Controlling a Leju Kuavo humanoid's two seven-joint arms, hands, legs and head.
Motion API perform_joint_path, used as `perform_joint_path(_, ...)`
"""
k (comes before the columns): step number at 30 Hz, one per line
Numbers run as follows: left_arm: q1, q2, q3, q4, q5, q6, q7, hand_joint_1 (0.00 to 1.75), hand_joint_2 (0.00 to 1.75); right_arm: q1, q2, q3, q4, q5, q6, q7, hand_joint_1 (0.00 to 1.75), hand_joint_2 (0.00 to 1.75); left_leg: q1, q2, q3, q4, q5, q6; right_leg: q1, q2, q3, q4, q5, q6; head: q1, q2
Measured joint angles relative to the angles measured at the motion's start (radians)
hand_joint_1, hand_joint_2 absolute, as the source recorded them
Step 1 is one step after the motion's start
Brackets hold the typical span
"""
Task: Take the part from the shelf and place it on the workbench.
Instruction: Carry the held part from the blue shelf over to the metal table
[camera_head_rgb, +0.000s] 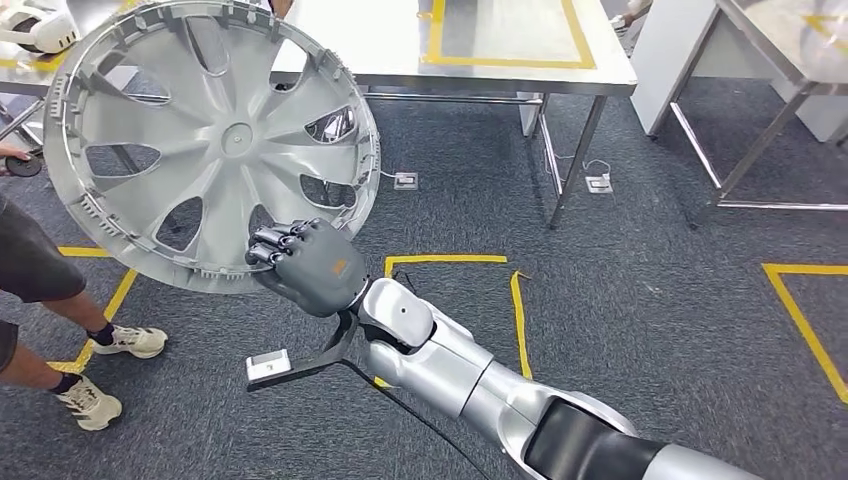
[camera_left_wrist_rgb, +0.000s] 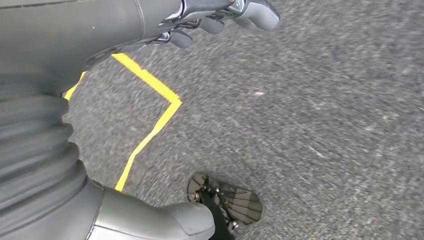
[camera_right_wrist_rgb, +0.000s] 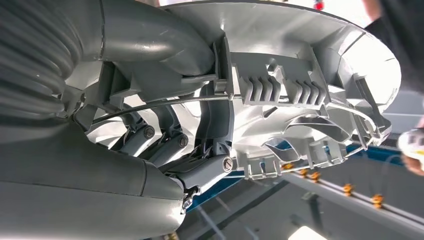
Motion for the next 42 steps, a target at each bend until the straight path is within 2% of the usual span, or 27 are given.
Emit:
perform_joint_path(1,0.0,0.0,0.0,0.0,-0.001,-0.001,-0.001,0.0,1.75,0.0,0.001,-0.002,0.0,0.0,-0.002,0.002,1.75,1.75,0.0,-0.017,0.007,-0.015,-0.003,0.005,-0.001,0.011,-0.005,0.001,0.002,0.009,-0.001,0.0)
perform_joint_path(2,0.001,0.001,0.0,0.0,-0.002,-0.003,-0.002,0.0,1.75,0.001,0.001,-0.004,0.0,0.001,-0.004,0.003,1.75,1.75,-0.002,-0.017,0.008,-0.017,-0.003,0.011,-0.002,0.022,-0.01,0.0,0.006,0.017,-0.001,0.0)
perform_joint_path(4,0.0,0.002,0.001,0.0,-0.006,-0.009,-0.004,0.0,1.75,0.004,0.0,-0.008,0.0,0.003,-0.006,0.005,1.75,1.75,-0.003,0.005,0.008,-0.02,0.002,0.027,-0.005,0.031,-0.016,-0.003,0.01,0.029,0.0,0.0)
perform_joint_path(6,-0.002,0.002,0.001,0.0,-0.011,-0.016,-0.007,0.0,1.75,0.003,-0.001,-0.012,0.0,0.004,-0.006,0.007,1.75,1.75,-0.002,0.029,0.01,-0.026,0.006,0.04,-0.002,-0.01,-0.04,0.044,-0.018,0.036,0.006,0.0)
perform_joint_path(8,0.0,0.001,0.001,0.0,-0.015,-0.021,-0.008,0.0,1.75,0.003,-0.001,-0.016,0.001,0.004,-0.006,0.008,1.75,1.75,-0.008,0.056,0.011,-0.027,0.005,0.049,0.001,-0.063,-0.097,0.162,-0.076,0.04,0.011,0.0)
perform_joint_path(9,0.001,0.001,0.001,0.0,-0.017,-0.023,-0.008,0.0,1.75,0.005,-0.001,-0.018,0.001,0.004,-0.007,0.008,1.75,1.75,-0.011,0.07,0.011,-0.027,0.004,0.053,0.001,-0.072,-0.126,0.222,-0.098,0.04,0.011,0.0)
perform_joint_path(10,0.002,0.001,0.001,0.0,-0.017,-0.024,-0.008,0.0,1.75,0.007,-0.002,-0.019,0.001,0.004,-0.007,0.009,1.75,1.75,-0.013,0.083,0.011,-0.026,0.003,0.054,0.001,-0.075,-0.142,0.257,-0.105,0.04,0.011,0.0)
perform_joint_path(11,0.001,0.001,0.001,0.001,-0.017,-0.024,-0.007,0.0,1.75,0.009,-0.002,-0.021,0.001,0.003,-0.007,0.009,1.75,1.75,-0.014,0.096,0.012,-0.026,0.001,0.056,0.002,-0.077,-0.139,0.253,-0.093,0.038,0.011,0.0)
perform_joint_path(12,0.0,0.001,0.001,0.001,-0.017,-0.025,-0.005,0.0,1.75,0.01,-0.003,-0.023,0.001,0.002,-0.007,0.01,1.75,1.75,-0.015,0.107,0.013,-0.026,0.0,0.056,0.003,-0.081,-0.117,0.212,-0.066,0.034,0.012,0.0)
perform_joint_path(14,-0.002,0.0,0.001,0.001,-0.017,-0.03,0.002,0.0,1.75,0.01,-0.004,-0.029,0.001,-0.002,-0.008,0.011,1.75,1.75,-0.019,0.127,0.016,-0.025,-0.004,0.052,0.011,-0.112,-0.044,0.076,-0.012,0.022,0.011,0.0)
perform_joint_path(16,-0.002,-0.001,0.001,0.001,-0.017,-0.033,0.005,0.0,1.75,0.008,-0.003,-0.035,0.0,-0.003,-0.011,0.011,1.75,1.75,-0.023,0.142,0.02,-0.025,-0.007,0.044,0.021,-0.135,-0.007,0.001,0.004,0.009,0.011,0.0)
perform_joint_path(18,-0.003,-0.001,0.001,0.001,-0.016,-0.034,0.007,0.0,1.75,0.007,-0.004,-0.039,0.0,-0.004,-0.013,0.012,1.75,1.75,-0.025,0.158,0.025,-0.03,-0.008,0.033,0.024,-0.122,-0.008,-0.007,0.005,-0.002,0.011,0.0)
perform_joint_path(19,-0.004,-0.001,0.001,0.001,-0.015,-0.034,0.007,0.0,1.75,0.008,-0.004,-0.041,-0.001,-0.005,-0.013,0.012,1.75,1.75,-0.024,0.158,0.027,-0.03,-0.011,0.027,0.02,-0.114,-0.005,-0.011,0.007,-0.007,0.011,0.0)
perform_joint_path(21,-0.006,-0.001,0.001,0.0,-0.017,-0.034,0.008,0.0,1.75,0.01,-0.005,-0.045,-0.004,-0.009,-0.014,0.013,1.75,1.75,-0.022,0.13,0.014,0.004,-0.036,0.017,0.011,-0.1,0.002,-0.02,0.011,-0.018,0.008,0.0)
perform_joint_path(23,-0.004,-0.001,0.001,0.0,-0.024,-0.034,0.011,0.0,1.75,0.012,-0.005,-0.047,-0.009,-0.018,-0.016,0.014,1.75,1.75,-0.019,0.092,-0.039,0.113,-0.092,0.011,0.008,-0.085,0.005,-0.023,0.012,-0.024,0.005,0.0)
perform_joint_path(24,-0.002,-0.001,0.001,0.0,-0.028,-0.034,0.014,0.0,1.75,0.015,-0.006,-0.048,-0.013,-0.022,-0.018,0.016,1.75,1.75,-0.018,0.085,-0.072,0.177,-0.116,0.009,0.007,-0.076,0.005,-0.022,0.012,-0.025,0.005,0.0)
perform_joint_path(25,0.001,-0.001,0.001,0.0,-0.032,-0.034,0.017,0.0,1.75,0.018,-0.007,-0.05,-0.016,-0.025,-0.018,0.018,1.75,1.75,-0.017,0.082,-0.095,0.221,-0.125,0.007,0.007,-0.066,0.005,-0.022,0.012,-0.025,0.005,0.0)
perform_joint_path(26,0.002,-0.001,0.001,0.001,-0.036,-0.035,0.019,0.0,1.75,0.021,-0.008,-0.051,-0.019,-0.027,-0.018,0.021,1.75,1.75,-0.016,0.081,-0.103,0.231,-0.115,0.006,0.006,-0.055,0.005,-0.02,0.011,-0.025,0.005,0.0)
perform_joint_path(27,0.003,-0.001,0.001,0.0,-0.038,-0.037,0.019,0.0,1.75,0.023,-0.009,-0.053,-0.021,-0.03,-0.017,0.023,1.75,1.75,-0.015,0.079,-0.091,0.201,-0.086,0.005,0.005,-0.044,0.006,-0.018,0.01,-0.023,0.005,0.0)
perform_joint_path(29,0.003,0.0,0.001,0.001,-0.041,-0.041,0.015,0.0,1.75,0.025,-0.011,-0.058,-0.026,-0.036,-0.013,0.018,1.75,1.75,-0.009,0.064,-0.034,0.076,-0.022,0.002,0.003,-0.026,0.004,-0.008,0.005,-0.014,0.004,0.0)
perform_joint_path(31,0.001,-0.001,0.001,0.001,-0.042,-0.045,0.007,0.0,1.75,0.025,-0.013,-0.063,-0.03,-0.042,-0.008,0.003,1.75,1.75,-0.006,0.049,0.005,-0.008,0.002,0.008,0.004,-0.013,-0.002,0.002,0.001,-0.004,0.002,0.0)
perform_joint_path(34,-0.002,-0.001,0.001,0.001,-0.039,-0.045,-0.006,0.0,1.75,0.024,-0.016,-0.064,-0.035,-0.044,-0.005,-0.015,1.75,1.75,-0.007,0.046,0.007,-0.02,0.003,0.022,0.007,-0.007,-0.009,0.001,0.006,-0.013,0.004,0.0)
perform_joint_path(35,-0.003,0.0,0.001,0.0,-0.038,-0.045,-0.011,0.0,1.75,0.024,-0.017,-0.064,-0.036,-0.044,-0.003,-0.018,1.75,1.75,-0.011,0.046,0.005,-0.019,0.002,0.029,0.006,-0.008,-0.006,-0.006,0.009,-0.01,0.004,0.0)
perform_joint_path(38,-0.003,0.001,0.002,-0.001,-0.035,-0.044,-0.021,0.0,1.75,0.022,-0.017,-0.064,-0.045,-0.045,0.003,-0.02,1.75,1.75,-0.014,0.046,0.009,-0.025,-0.001,0.055,0.002,-0.018,-0.004,-0.002,0.02,0.023,0.005,0.0)
perform_joint_path(39,-0.003,0.001,0.002,-0.001,-0.035,-0.044,-0.022,0.0,1.75,0.021,-0.017,-0.064,-0.048,-0.045,0.004,-0.019,1.75,1.75,-0.012,0.048,0.014,-0.027,-0.001,0.061,0.003,-0.03,-0.012,0.016,0.015,0.028,0.007,0.0)
perform_joint_path(40,-0.003,0.001,0.002,-0.001,-0.035,-0.044,-0.022,0.0,1.75,0.018,-0.017,-0.064,-0.051,-0.045,0.005,-0.019,1.75,1.75,-0.01,0.051,0.019,-0.029,-0.002,0.065,0.003,-0.043,-0.026,0.043,-0.001,0.03,0.009,0.0)
perform_joint_path(42,-0.002,0.001,0.002,-0.001,-0.034,-0.044,-0.022,0.0,1.75,0.014,-0.017,-0.064,-0.054,-0.046,0.005,-0.019,1.75,1.75,-0.011,0.059,0.024,-0.029,-0.006,0.068,0.004,-0.068,-0.085,0.151,-0.055,0.033,0.011,0.0)
